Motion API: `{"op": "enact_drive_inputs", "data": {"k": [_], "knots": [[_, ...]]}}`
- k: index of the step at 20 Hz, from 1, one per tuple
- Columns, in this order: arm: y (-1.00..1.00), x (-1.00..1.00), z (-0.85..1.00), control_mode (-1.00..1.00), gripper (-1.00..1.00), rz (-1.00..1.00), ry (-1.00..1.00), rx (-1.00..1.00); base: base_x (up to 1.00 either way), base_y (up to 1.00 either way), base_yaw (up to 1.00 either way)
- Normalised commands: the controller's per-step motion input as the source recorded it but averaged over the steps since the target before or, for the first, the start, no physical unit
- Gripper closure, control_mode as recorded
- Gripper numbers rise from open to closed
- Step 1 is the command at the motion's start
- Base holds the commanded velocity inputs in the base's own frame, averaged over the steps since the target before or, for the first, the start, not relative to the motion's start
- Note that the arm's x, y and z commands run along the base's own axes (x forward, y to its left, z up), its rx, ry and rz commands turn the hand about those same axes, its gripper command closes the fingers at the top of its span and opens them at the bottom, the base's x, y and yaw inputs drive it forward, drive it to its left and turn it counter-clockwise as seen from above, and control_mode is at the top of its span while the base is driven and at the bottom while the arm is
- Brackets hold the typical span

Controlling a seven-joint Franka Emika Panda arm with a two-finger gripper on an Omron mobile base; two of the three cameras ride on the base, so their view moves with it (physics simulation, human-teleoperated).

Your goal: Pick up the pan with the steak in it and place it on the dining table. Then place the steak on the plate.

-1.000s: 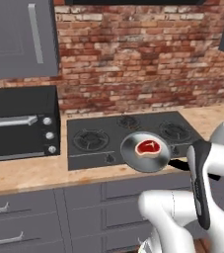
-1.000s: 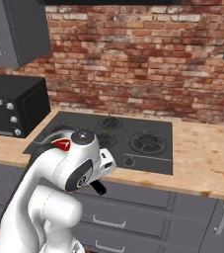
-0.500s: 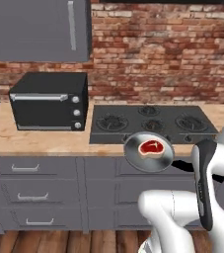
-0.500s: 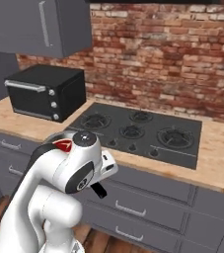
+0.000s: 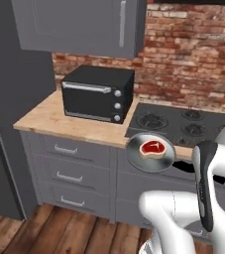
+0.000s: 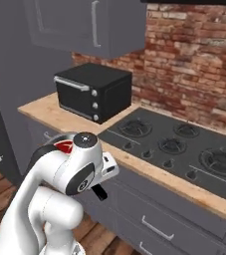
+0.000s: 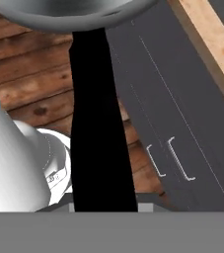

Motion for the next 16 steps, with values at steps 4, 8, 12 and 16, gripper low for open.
{"op": "enact_drive_inputs", "data": {"k": [4, 8, 12, 16], "knots": [[0.00, 0.00, 0.00, 1.00, 1.00, 0.00, 0.00, 0.00, -0.05, 0.00, 0.50], [0.00, 0.00, 0.00, 1.00, 1.00, 0.00, 0.00, 0.00, -0.05, 0.00, 0.50], [0.00, 0.00, 0.00, 1.00, 1.00, 0.00, 0.00, 0.00, -0.05, 0.00, 0.50], [0.00, 0.00, 0.00, 1.00, 1.00, 0.00, 0.00, 0.00, -0.05, 0.00, 0.50]]}}
